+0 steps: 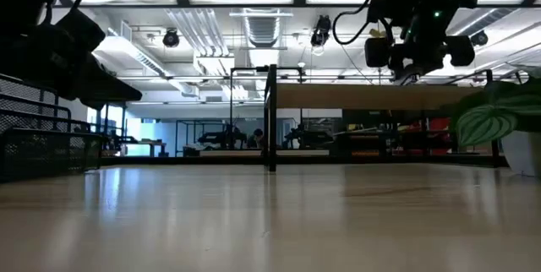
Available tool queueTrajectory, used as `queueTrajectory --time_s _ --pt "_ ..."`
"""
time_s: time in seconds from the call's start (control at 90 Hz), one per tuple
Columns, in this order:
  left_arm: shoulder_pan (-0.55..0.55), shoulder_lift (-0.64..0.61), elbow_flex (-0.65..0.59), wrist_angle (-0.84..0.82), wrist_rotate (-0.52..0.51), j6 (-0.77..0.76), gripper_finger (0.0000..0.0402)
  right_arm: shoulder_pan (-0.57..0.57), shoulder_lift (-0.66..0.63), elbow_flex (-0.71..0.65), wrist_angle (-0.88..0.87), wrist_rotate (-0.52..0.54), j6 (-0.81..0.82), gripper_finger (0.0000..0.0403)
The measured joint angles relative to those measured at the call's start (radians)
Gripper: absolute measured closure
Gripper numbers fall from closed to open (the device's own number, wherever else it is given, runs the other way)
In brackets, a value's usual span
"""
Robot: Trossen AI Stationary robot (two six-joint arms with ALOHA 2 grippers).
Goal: Stock shelves
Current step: Put the gray stapler on the shelf
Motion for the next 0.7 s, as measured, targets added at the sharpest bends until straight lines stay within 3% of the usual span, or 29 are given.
queueTrajectory --time_s 0.367,0.7 --pt "0.000 0.000 0.000 0.000 0.000 0.000 0.0397 -0.002 0.001 0.000 0.010 0.016 -0.003 0.0278" --pt "0.000 0.000 0.000 0.000 0.000 0.000 0.0397 -0.001 0.001 0.002 0.041 -0.033 -0.016 0.0296"
